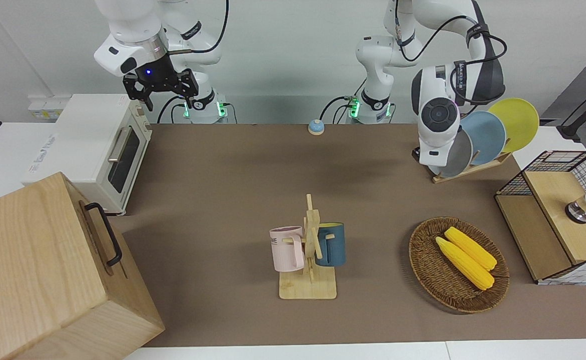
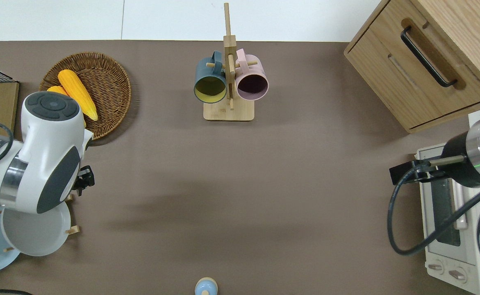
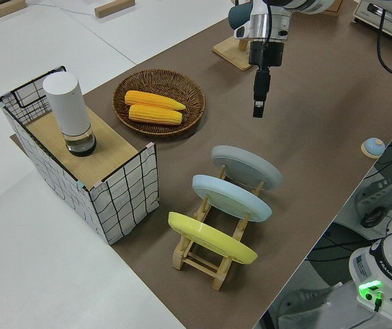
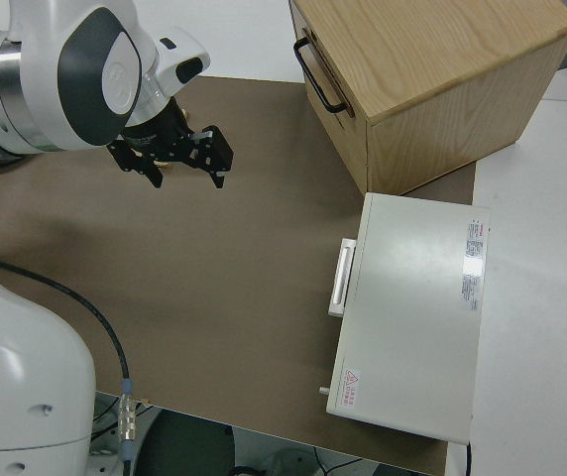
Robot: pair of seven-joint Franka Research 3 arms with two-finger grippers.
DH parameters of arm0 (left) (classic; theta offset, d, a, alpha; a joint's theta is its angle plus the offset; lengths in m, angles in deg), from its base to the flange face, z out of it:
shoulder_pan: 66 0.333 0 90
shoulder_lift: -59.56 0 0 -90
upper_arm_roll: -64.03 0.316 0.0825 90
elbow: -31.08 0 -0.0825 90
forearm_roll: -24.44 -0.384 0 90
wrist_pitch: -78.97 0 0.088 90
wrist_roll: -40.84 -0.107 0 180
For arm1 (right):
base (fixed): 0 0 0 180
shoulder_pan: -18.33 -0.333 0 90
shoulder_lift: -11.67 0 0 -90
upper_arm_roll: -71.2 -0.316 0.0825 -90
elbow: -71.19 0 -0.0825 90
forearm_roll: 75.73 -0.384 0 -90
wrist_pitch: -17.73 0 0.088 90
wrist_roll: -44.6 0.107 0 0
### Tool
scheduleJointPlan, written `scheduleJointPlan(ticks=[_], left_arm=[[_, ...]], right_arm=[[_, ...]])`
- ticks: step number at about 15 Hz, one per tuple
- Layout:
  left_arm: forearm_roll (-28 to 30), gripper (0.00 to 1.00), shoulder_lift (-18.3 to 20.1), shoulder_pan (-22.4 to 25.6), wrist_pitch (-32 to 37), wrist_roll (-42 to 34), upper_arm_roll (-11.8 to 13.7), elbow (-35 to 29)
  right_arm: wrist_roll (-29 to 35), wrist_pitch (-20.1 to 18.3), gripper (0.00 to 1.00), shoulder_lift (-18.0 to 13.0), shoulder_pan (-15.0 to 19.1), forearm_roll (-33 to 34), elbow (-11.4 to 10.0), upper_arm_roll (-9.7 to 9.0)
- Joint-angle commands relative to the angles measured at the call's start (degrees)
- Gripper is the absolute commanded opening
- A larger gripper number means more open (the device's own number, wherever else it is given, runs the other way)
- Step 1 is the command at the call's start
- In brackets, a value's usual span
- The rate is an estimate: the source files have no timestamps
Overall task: Pick gray plate from table and place it on lower plate rack with left arm
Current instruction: 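Open the left gripper and withdraw it away from the plate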
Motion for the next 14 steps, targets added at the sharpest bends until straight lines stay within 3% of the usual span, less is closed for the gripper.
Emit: scheduleJointPlan(ticks=[1,2,8,14], left_arm=[[3.76,1.00,0.59,-0.31,-4.60,-0.94,-1.47,1.74],[8.05,1.00,0.77,-0.31,-4.96,-4.01,-1.56,3.15],[17.67,1.00,5.95,1.01,-12.76,-26.96,-0.68,3.69],[19.15,1.00,10.16,1.80,-19.20,-27.16,-0.86,1.41]], right_arm=[[-0.19,-0.87,0.990,-0.27,0.76,-0.20,0.35,-0.38],[-0.19,-0.87,0.990,-0.27,0.76,-0.20,0.35,-0.38],[-0.19,-0.87,0.990,-0.27,0.76,-0.20,0.35,-0.38],[-0.19,-0.87,0.990,-0.27,0.76,-0.20,0.35,-0.38]])
